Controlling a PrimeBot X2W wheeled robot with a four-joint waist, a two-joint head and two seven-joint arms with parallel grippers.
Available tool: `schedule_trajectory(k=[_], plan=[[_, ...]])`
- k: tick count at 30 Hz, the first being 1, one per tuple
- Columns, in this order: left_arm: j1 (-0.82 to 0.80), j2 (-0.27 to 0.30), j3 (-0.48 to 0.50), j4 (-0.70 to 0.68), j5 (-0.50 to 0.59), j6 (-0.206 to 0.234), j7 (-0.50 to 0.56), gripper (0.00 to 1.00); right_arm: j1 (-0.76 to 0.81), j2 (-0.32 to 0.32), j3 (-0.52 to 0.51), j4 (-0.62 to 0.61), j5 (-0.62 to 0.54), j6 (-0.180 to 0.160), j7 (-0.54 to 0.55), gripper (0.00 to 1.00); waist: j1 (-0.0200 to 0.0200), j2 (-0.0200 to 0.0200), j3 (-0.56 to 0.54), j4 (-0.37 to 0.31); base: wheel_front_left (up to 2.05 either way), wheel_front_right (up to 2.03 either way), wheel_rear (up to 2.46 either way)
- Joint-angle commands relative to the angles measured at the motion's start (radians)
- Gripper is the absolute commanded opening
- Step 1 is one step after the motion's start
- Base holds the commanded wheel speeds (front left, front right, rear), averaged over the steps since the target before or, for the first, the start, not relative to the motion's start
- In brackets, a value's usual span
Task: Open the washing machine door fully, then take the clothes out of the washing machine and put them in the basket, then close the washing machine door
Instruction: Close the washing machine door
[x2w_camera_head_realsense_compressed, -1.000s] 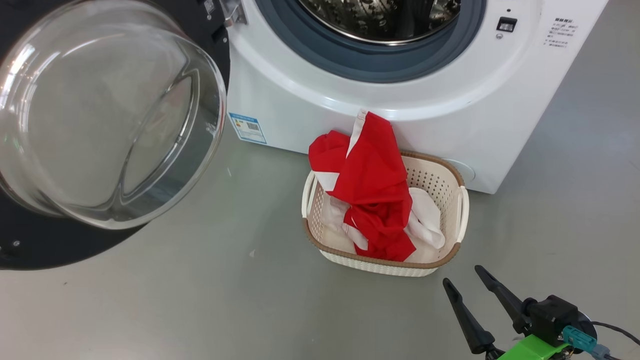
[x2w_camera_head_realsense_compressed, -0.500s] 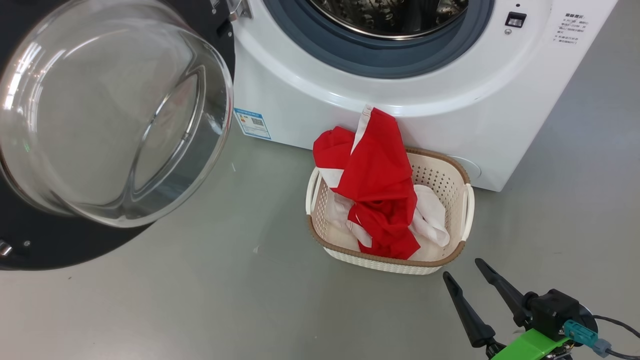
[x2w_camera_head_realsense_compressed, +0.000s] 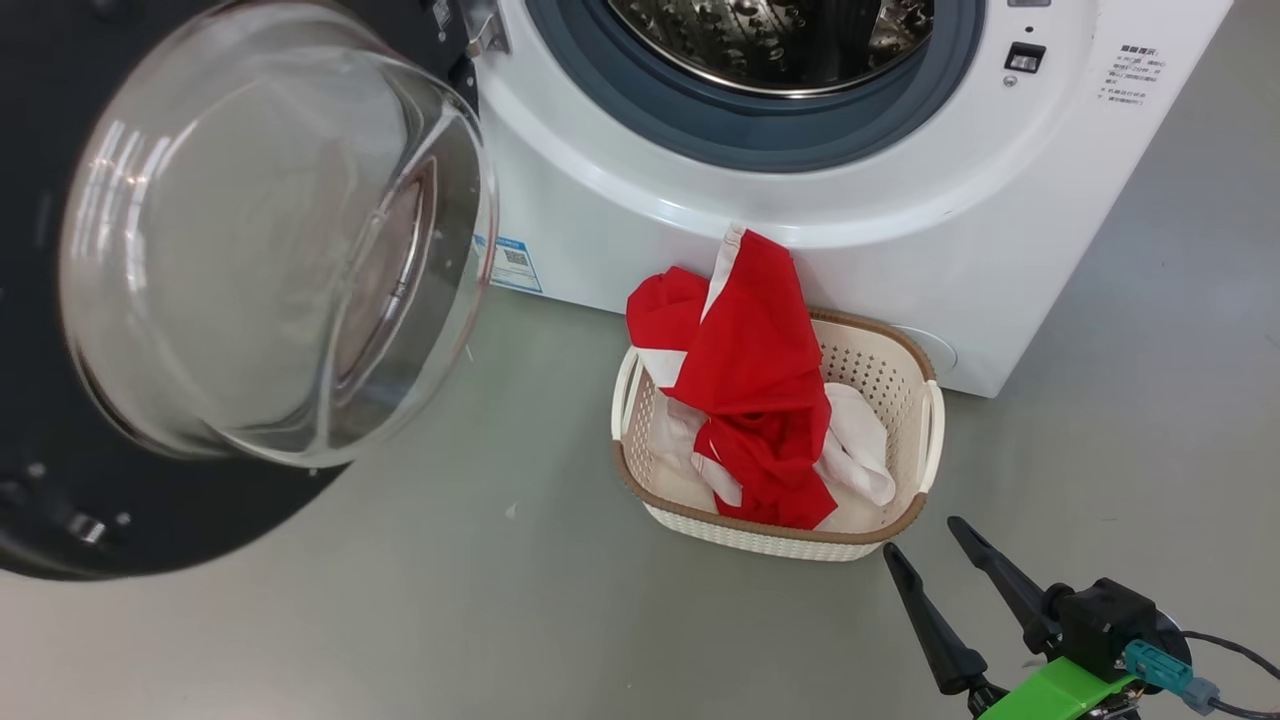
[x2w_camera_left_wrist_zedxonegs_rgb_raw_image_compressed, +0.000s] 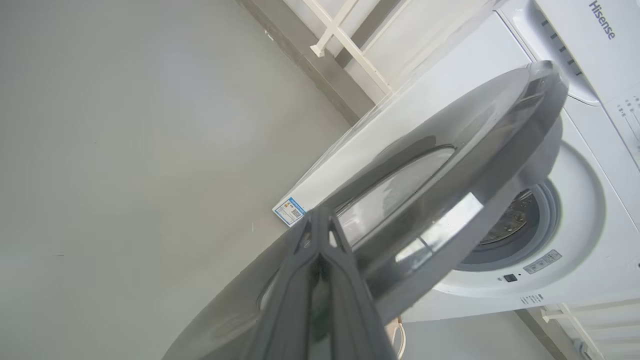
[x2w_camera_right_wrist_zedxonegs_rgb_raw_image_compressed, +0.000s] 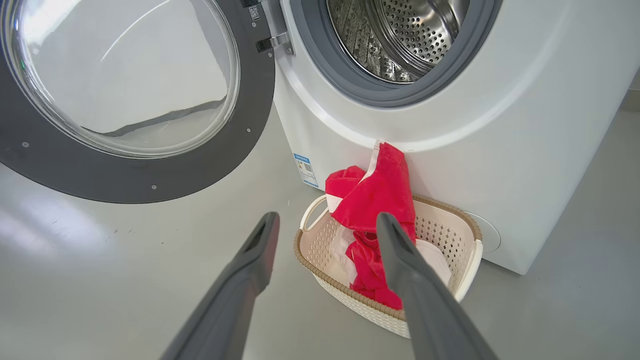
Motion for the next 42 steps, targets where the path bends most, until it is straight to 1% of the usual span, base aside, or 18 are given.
schedule_trajectory(k=[1, 6, 10, 15, 23, 32, 39, 42], plan=[[0.009, 0.032, -0.007, -0.061, -0.021, -0.007, 0.031, 0.00, -0.010, -0.004, 0.018, -0.020, 0.000, 0.005, -0.006, 1.00, 0.0000, -0.0001, -0.004, -0.001, 0.00, 0.00, 0.00], [0.051, 0.031, -0.035, -0.163, -0.075, -0.007, 0.071, 0.00, -0.009, 0.003, 0.014, -0.019, -0.001, 0.005, -0.006, 1.00, 0.0000, -0.0001, -0.008, -0.002, 0.00, 0.00, 0.00], [0.074, 0.028, -0.057, -0.234, -0.101, -0.007, 0.077, 0.00, -0.012, 0.005, 0.011, -0.020, -0.001, 0.005, -0.006, 1.00, 0.0000, -0.0001, -0.008, -0.008, 0.00, 0.00, 0.00], [0.090, 0.005, -0.091, -0.340, -0.156, -0.007, 0.105, 0.00, -0.014, 0.005, 0.001, -0.021, 0.000, 0.005, -0.006, 1.00, 0.0000, -0.0001, -0.006, -0.017, 0.00, 0.00, 0.00], [0.094, -0.028, -0.159, -0.472, -0.186, -0.007, 0.108, 0.00, -0.014, 0.010, -0.005, -0.024, -0.001, 0.005, -0.006, 1.00, 0.0000, -0.0001, -0.006, -0.045, 0.00, 0.00, 0.00], [0.063, -0.076, -0.230, -0.557, -0.186, -0.007, 0.070, 0.00, -0.018, 0.016, -0.011, -0.026, -0.002, 0.005, -0.006, 1.00, 0.0000, -0.0001, -0.004, -0.076, 0.00, 0.00, 0.00], [0.028, -0.130, -0.298, -0.579, -0.162, -0.007, -0.009, 0.00, -0.024, 0.024, -0.012, -0.026, -0.002, 0.005, -0.006, 1.00, 0.0000, -0.0001, -0.001, -0.105, 0.00, 0.00, 0.00], [0.014, -0.142, -0.327, -0.579, -0.150, -0.007, -0.040, 0.00, -0.026, 0.025, -0.014, -0.027, -0.002, 0.005, -0.006, 1.00, 0.0000, -0.0001, 0.002, -0.114, 0.00, 0.00, 0.00]])
